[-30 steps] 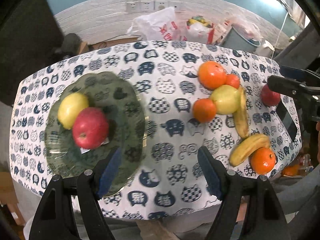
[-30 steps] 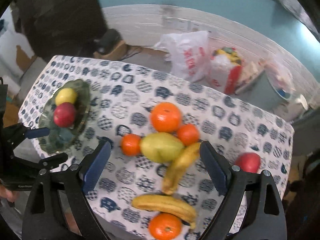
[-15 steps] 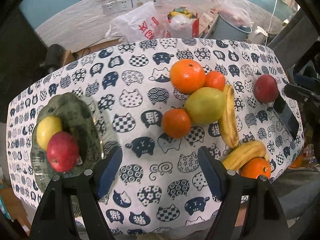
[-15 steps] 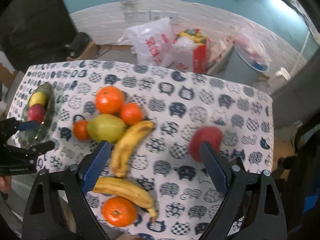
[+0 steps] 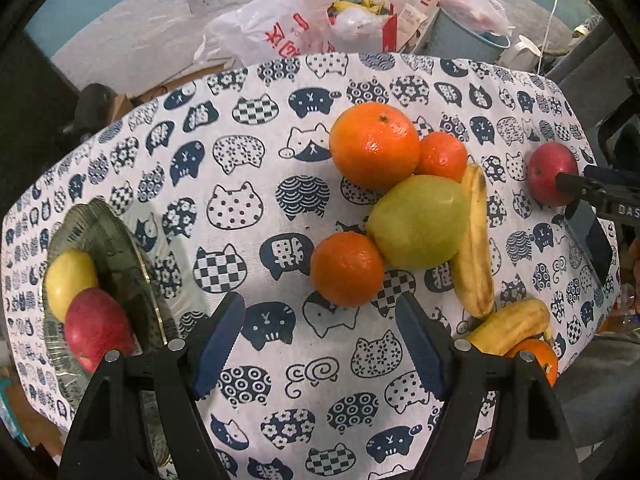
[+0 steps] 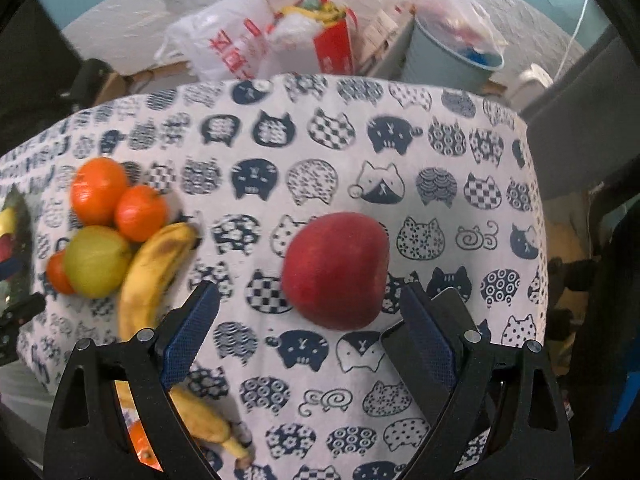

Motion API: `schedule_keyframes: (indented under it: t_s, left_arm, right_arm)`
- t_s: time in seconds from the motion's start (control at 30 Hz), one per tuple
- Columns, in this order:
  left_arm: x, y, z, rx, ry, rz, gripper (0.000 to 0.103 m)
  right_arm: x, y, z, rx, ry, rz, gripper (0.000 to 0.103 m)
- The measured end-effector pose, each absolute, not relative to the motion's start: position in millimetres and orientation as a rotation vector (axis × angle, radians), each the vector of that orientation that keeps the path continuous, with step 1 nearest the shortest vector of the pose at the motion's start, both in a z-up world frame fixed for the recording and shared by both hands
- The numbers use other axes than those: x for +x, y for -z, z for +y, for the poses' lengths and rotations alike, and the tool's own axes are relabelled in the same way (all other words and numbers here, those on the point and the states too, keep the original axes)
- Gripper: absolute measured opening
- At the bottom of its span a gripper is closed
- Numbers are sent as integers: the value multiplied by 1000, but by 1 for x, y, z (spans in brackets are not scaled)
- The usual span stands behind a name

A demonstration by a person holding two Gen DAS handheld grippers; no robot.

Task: Organize fruits
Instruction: 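Grasp an orange with the left tool while the right tool grasps another red apple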

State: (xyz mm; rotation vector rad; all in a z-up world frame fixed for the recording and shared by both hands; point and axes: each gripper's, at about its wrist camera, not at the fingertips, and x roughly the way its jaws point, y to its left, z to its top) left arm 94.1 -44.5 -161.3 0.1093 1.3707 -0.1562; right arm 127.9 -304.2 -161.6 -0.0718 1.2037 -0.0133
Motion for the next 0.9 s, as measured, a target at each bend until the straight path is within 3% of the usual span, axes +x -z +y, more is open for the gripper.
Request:
schedule_keyframes:
  t_s: [0.33, 0.53, 0.9]
  left_arm:
    - [105, 183, -42, 76, 172, 1417, 79]
    - [108, 192, -43, 68, 195, 1425, 79]
    - [118, 200, -55, 131, 212, 1406, 79]
  right_arm:
    - [144, 193, -322, -11, 50, 1253, 91]
    - [148, 203, -322, -29, 55, 1275, 73]
    - [142, 199, -312, -37, -4, 1236, 71]
